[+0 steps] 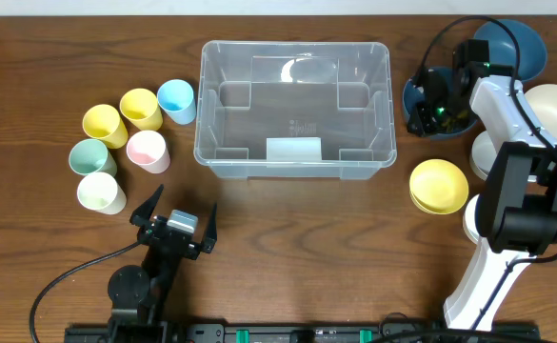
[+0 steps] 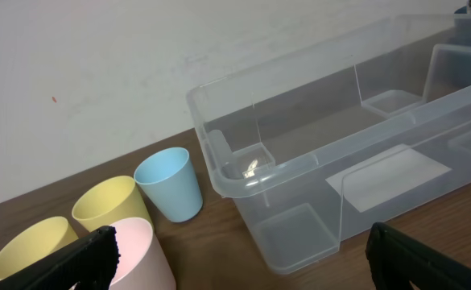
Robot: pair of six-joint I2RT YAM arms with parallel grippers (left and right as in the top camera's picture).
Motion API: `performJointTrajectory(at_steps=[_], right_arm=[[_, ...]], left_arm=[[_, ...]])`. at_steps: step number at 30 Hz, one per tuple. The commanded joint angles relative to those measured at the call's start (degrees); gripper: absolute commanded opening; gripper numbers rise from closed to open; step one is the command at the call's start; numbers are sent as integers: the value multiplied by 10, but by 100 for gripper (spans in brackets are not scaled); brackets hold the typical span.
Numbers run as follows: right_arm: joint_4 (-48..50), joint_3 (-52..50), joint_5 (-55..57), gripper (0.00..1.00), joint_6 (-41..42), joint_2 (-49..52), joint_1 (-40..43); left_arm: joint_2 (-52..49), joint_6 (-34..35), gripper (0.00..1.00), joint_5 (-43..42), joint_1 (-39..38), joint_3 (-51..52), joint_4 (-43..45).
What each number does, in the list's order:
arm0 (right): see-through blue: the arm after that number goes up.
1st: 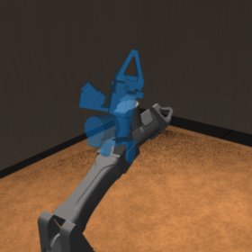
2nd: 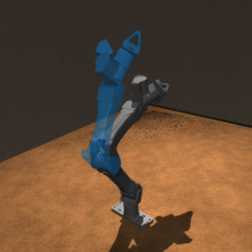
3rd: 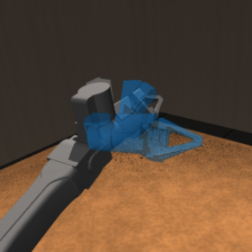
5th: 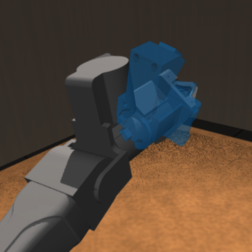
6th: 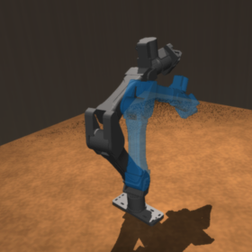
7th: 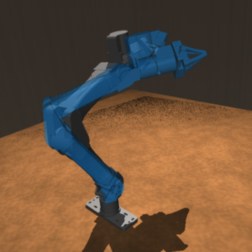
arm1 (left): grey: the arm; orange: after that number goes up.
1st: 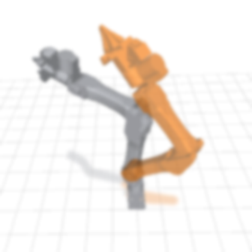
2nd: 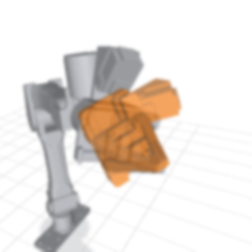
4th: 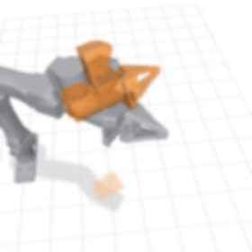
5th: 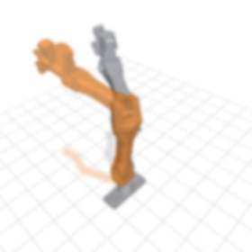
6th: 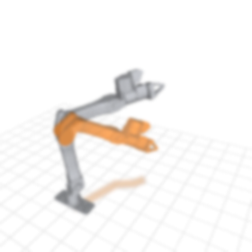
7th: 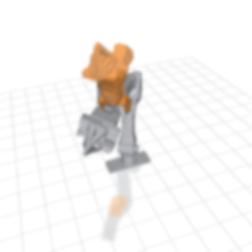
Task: Pack container
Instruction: 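Grasp the blue bowl rim with the right gripper and lift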
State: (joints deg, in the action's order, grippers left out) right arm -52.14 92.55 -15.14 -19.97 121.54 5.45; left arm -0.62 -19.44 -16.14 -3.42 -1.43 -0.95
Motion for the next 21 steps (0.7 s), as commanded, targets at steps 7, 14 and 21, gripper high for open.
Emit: performJointTrajectory(at_steps=[7, 14, 21], right_arm=[[27, -4, 29, 2, 9, 7, -1], [49, -3, 29, 2, 16, 7, 0], [56, 3, 29, 1, 22, 7, -1]], left_arm=[[3, 5, 98, -6, 3, 12, -18], [3, 5, 98, -6, 3, 12, -18], [3, 5, 98, -6, 3, 12, -18]])
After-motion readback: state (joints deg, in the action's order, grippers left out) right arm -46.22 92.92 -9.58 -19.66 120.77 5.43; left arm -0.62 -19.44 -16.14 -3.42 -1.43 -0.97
